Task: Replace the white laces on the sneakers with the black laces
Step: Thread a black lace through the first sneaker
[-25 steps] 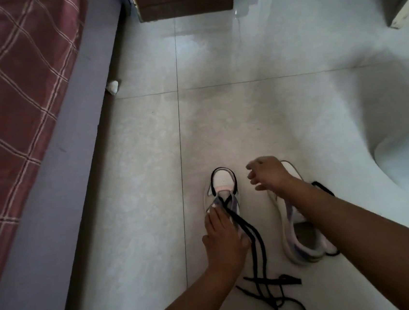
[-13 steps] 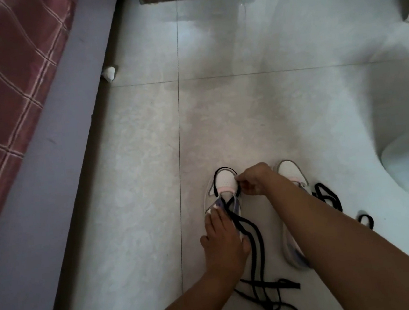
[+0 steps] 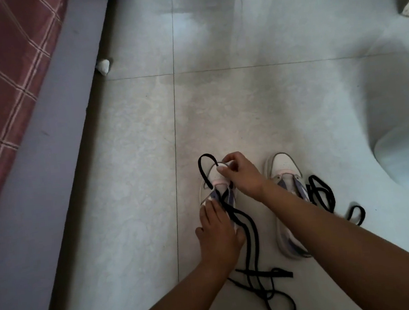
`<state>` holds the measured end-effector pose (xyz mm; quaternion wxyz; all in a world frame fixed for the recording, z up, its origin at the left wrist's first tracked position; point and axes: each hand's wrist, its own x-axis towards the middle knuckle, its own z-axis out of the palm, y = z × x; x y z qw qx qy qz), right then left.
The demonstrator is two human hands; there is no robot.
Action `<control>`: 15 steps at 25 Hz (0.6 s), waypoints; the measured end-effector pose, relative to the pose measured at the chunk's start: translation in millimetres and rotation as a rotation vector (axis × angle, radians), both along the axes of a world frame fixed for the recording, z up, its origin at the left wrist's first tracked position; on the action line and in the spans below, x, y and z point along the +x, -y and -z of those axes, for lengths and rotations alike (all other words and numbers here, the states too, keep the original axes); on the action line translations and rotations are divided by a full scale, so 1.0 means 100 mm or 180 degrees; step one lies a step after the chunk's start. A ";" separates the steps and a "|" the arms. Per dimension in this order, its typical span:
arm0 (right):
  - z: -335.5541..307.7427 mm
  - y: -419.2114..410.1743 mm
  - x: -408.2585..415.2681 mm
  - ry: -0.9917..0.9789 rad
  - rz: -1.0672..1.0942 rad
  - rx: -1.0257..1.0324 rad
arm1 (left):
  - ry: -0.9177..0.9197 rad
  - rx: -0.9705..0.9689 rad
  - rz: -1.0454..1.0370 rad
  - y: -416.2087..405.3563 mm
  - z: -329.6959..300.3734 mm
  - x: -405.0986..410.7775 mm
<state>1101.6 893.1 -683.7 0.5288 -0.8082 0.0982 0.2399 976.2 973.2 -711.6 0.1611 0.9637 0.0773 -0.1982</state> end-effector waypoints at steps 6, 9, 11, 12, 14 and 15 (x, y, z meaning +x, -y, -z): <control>-0.05 0.01 -0.64 -0.0689 -0.1880 -0.1353 | 0.0480 -0.0858 -0.0651 -0.06 -0.03 -0.04; -0.17 -0.10 -0.61 -0.0297 -0.2219 -0.2213 | 0.0442 -0.1040 -0.0828 -0.05 -0.04 -0.02; -0.19 -0.19 -0.63 -0.0188 -0.2281 -0.2703 | 0.0443 -0.1022 -0.0814 -0.04 -0.05 -0.02; -0.20 -0.22 -0.63 -0.0096 -0.2277 -0.2888 | 0.0422 -0.1009 -0.0829 -0.04 -0.05 -0.02; -0.21 -0.24 -0.62 0.0051 -0.2281 -0.3053 | 0.0356 -0.0983 -0.0812 -0.04 -0.05 -0.01; -0.23 -0.22 -0.62 0.0101 -0.2246 -0.2986 | 0.0334 -0.0931 -0.0768 -0.04 -0.04 -0.01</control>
